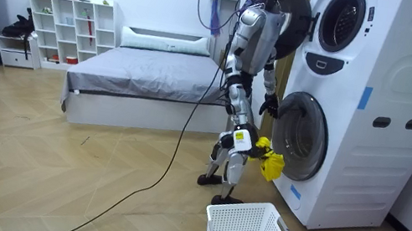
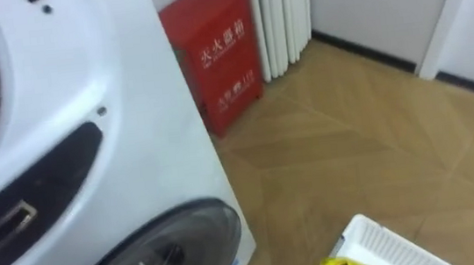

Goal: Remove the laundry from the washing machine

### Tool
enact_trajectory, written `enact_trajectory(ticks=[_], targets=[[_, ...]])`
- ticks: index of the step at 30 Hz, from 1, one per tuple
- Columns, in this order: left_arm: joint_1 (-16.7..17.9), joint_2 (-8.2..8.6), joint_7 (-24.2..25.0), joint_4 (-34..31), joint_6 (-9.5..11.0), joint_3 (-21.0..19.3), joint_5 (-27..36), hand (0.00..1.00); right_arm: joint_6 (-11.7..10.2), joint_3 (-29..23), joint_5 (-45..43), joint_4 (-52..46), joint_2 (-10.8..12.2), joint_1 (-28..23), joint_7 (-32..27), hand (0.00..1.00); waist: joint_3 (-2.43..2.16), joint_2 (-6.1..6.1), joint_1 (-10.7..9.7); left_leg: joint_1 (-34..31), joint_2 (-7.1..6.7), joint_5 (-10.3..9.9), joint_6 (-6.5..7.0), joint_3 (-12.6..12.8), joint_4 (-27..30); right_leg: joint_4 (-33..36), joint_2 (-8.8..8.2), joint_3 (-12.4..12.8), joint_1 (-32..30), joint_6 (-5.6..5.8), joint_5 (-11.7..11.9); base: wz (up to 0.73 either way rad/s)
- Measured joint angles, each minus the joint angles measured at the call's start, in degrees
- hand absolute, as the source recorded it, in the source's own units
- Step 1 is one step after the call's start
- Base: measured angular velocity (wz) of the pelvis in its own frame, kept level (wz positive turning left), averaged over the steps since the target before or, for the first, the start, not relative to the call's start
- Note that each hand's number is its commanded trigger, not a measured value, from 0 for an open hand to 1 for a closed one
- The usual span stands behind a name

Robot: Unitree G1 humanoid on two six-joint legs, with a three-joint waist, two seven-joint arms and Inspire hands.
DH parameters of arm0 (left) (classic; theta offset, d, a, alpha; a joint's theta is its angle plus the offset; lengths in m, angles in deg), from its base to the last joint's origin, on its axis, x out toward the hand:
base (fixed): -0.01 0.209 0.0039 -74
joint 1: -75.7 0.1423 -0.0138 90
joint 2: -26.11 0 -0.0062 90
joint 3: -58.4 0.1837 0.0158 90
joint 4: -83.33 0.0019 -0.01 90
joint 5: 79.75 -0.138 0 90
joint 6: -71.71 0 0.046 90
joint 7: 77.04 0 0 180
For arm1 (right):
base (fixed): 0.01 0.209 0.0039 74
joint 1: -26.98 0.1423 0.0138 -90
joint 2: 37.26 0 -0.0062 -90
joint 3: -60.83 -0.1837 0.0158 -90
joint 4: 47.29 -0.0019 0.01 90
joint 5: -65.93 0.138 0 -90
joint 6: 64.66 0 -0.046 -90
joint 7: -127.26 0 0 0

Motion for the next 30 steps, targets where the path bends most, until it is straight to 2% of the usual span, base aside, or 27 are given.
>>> enact_trajectory(ticks=[2,6,11,12,13,19,30], targets=[[-0.11,0.4,-0.02,-0.02,0.51,0.57,1.12,0.0,-0.18,0.0,2.04,0.11,-0.58,0.75,-1.16,1.0,0.08,0.61,0.0,-0.99,-0.34,0.37,0.18,-0.12,-0.1,0.32,-0.34,-0.29,-1.11,0.02,-0.02,0.07],[0.08,0.42,-1.65,-0.08,1.84,1.74,2.82,0.0,-1.6,0.01,6.37,1.75,-1.5,2.24,-3.85,1.0,0.06,1.08,0.38,-2.75,-0.95,0.8,0.38,0.06,-0.05,1.87,-0.52,0.08,-3.63,0.11,-0.13,0.0],[0.29,0.54,-2.75,-0.28,1.89,2.41,4.11,0.0,-2.19,-0.01,8.36,2.2,-2.44,2.9,-6.01,1.0,0.02,1.37,0.52,-4.78,-1.64,1.21,0.53,0.04,-0.01,4.25,-0.63,0.16,-6.6,0.05,-0.92,0.03],[0.26,0.54,-3.12,-0.31,1.9,2.45,4.98,0.0,-2.4,0.02,9.41,2.2,-2.53,2.92,-6.28,0.75,0.04,1.35,0.54,-5.23,-1.76,1.26,0.51,0.02,0.07,4.85,-0.71,0.21,-7.28,0.0,-1.17,0.0],[0.25,0.55,-3.39,-0.36,1.97,2.89,5.33,0.0,-2.51,0.04,9.98,2.23,-2.63,2.94,-6.36,0.0,0.04,1.36,0.57,-5.46,-1.84,1.33,0.49,0.01,0.05,5.02,-0.83,0.21,-7.61,-0.01,-1.23,0.04],[0.22,0.55,-4.05,-0.66,2.97,3.48,7.77,0.0,-3.61,0.04,10.75,2.3,-3.58,3.09,-8.4,0.0,0.12,1.28,0.86,-6.62,-1.98,1.62,0.48,-0.14,0.06,5.93,-1.11,0.03,-9.09,-0.28,-1.58,0.02],[0.16,0.56,-4.5,-2.14,3.08,4.39,7.74,0.0,-4.74,0.06,10.96,2.38,-3.71,2.31,-8.92,0.0,0.46,0.34,0.84,-6.61,-1.97,1.62,0.48,-0.32,0.15,6.08,-1.2,-0.11,-9.08,-0.22,-2.11,0.0]])
